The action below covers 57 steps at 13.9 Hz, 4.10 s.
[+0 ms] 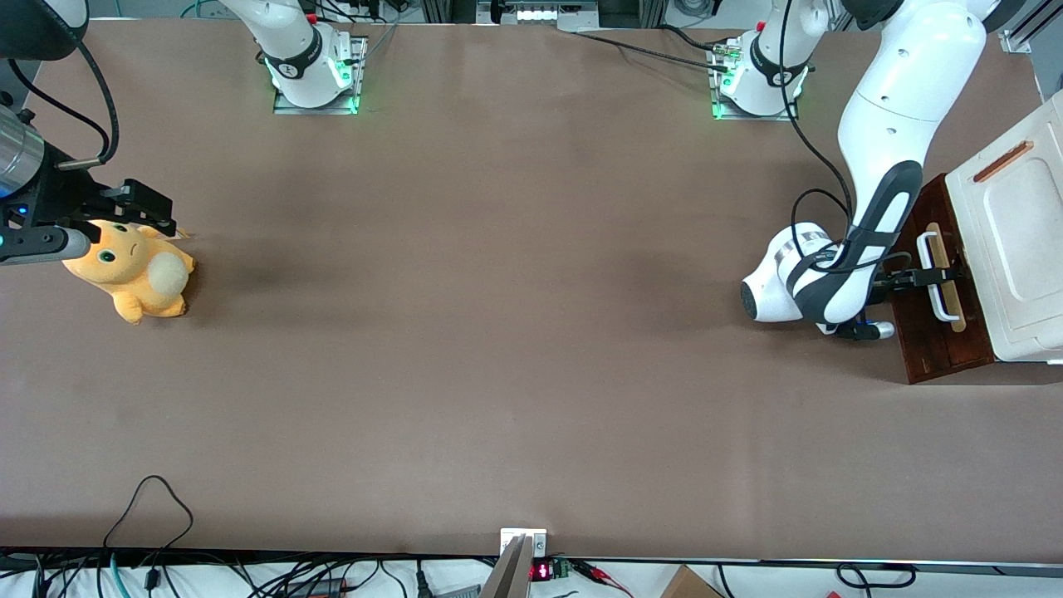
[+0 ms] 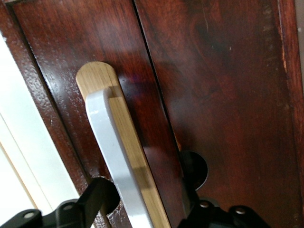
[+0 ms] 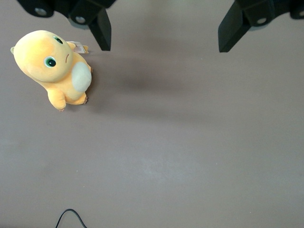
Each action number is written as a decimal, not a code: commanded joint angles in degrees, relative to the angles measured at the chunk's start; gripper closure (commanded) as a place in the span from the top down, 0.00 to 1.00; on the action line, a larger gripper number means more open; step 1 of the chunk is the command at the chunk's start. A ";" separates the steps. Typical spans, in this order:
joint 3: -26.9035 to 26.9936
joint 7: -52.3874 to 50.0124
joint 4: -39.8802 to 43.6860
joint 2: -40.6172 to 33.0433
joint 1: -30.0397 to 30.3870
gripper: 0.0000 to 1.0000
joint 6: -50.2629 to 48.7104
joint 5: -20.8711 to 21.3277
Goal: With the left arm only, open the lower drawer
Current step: 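Move the open left gripper around the white bar handle, then close the left gripper on the white bar handle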
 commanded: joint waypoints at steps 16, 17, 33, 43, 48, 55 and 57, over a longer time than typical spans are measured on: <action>0.03 -0.18 0.14 -0.54 0.40 0.49 0.00 0.15; 0.03 -0.18 0.14 -0.54 0.40 0.48 0.00 0.15; 0.03 -0.61 0.49 -0.45 0.40 0.43 0.00 -1.26; 0.03 -2.11 0.49 -0.54 0.40 0.26 0.00 -3.63; 0.03 -2.11 0.57 -0.63 0.48 0.22 -0.09 -4.86; 0.03 -2.20 2.07 -1.50 0.05 0.19 0.09 -7.76; 0.03 -2.20 2.07 -1.50 -0.13 0.19 0.09 -7.85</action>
